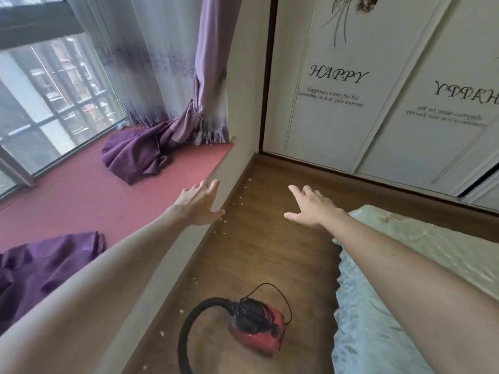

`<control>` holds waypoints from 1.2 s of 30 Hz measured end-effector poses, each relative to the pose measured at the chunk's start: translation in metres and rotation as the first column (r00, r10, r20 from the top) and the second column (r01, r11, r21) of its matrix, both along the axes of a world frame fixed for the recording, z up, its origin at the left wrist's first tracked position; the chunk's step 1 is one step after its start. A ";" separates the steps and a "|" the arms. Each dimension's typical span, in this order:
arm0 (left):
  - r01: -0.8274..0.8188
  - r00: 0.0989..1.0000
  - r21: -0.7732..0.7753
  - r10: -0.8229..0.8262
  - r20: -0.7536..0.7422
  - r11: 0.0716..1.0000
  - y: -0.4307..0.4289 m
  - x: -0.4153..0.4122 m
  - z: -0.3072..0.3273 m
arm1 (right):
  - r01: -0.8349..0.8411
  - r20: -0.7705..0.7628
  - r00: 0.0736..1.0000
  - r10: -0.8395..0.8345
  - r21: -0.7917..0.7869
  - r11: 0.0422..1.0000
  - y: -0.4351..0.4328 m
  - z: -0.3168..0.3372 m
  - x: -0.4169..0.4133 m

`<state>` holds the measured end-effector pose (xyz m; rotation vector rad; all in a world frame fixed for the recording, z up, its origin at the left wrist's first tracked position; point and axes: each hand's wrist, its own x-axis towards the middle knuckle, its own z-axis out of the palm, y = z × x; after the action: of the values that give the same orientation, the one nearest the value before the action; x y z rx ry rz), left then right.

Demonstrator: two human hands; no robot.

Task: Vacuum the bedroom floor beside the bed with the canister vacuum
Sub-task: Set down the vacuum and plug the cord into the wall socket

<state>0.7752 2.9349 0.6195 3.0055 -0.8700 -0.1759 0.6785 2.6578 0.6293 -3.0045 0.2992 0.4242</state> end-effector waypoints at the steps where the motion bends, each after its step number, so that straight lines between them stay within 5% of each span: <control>1: -0.003 1.000 0.009 0.003 -0.020 1.000 -0.005 -0.004 -0.011 | 0.005 -0.019 1.000 -0.005 0.009 1.000 -0.005 -0.014 -0.005; 19: 0.046 0.928 0.116 0.001 -0.373 0.992 -0.050 -0.063 -0.261 | 0.132 -0.345 0.937 -0.059 0.191 0.973 -0.025 -0.289 -0.072; 28: 0.189 0.827 0.201 -0.045 -0.561 0.961 -0.027 -0.048 -0.447 | 0.347 -0.558 0.814 -0.158 0.251 0.904 0.026 -0.473 -0.107; 36: 0.355 0.735 0.267 -0.091 -0.672 0.896 -0.018 -0.040 -0.555 | 0.529 -0.685 0.698 -0.209 0.296 0.795 0.073 -0.570 -0.129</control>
<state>0.7352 2.9171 0.0645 2.7456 -1.1973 -1.4493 0.5496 2.7306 0.0591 -2.1411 0.7325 1.2386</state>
